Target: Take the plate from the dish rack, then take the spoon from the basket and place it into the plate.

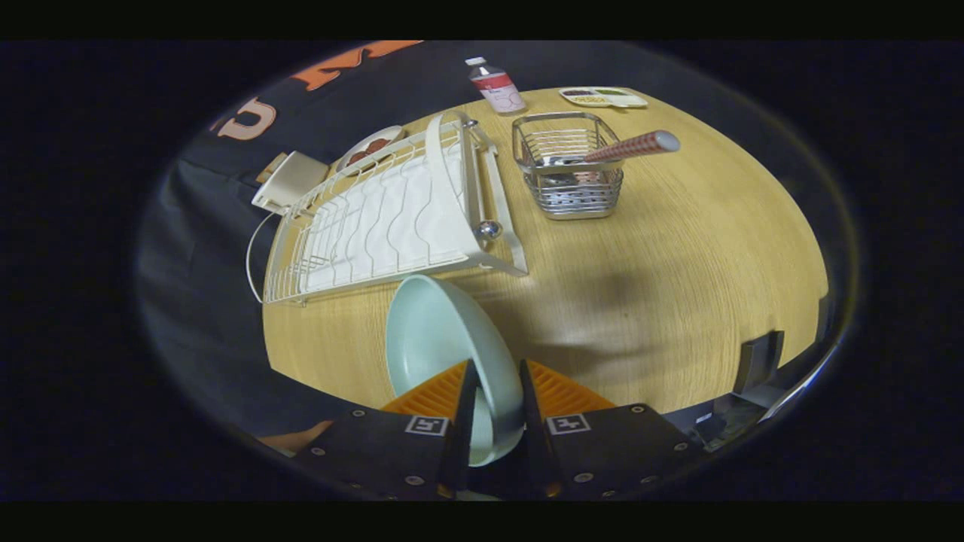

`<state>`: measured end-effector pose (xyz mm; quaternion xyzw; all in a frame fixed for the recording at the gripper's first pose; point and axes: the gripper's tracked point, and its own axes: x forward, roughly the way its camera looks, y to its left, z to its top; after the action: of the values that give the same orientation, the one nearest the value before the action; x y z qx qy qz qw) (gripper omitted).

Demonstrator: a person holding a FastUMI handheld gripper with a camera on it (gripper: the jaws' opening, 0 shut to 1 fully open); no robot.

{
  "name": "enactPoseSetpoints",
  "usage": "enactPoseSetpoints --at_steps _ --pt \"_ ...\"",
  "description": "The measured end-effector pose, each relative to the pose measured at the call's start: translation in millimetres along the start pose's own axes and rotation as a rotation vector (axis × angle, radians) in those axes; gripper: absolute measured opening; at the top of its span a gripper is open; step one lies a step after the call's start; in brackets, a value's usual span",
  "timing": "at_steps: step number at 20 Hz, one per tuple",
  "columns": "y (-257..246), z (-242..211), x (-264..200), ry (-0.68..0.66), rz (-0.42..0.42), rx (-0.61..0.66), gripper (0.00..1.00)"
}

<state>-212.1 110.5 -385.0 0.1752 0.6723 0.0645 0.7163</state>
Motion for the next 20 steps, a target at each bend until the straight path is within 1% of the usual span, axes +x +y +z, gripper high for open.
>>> enactPoseSetpoints --at_steps 2,4,5,7,12,15,16,19,20 --pt "-12 9 0 -0.040 -0.037 0.007 0.36" --pt "-11 21 -5 -0.097 -0.010 0.044 0.46" --pt "-13 30 -8 -0.133 -0.001 0.062 0.49" --pt "-23 51 -17 -0.235 -0.009 0.074 0.55" --pt "-50 100 -51 -0.517 -0.067 0.020 0.67" --pt "-55 128 -68 -0.666 -0.095 -0.040 0.66" --pt "-58 134 -68 -0.688 -0.105 -0.054 0.62" --pt "-63 149 -61 -0.722 -0.126 -0.090 0.54" --pt "-63 155 -62 -0.743 -0.131 -0.101 0.49"
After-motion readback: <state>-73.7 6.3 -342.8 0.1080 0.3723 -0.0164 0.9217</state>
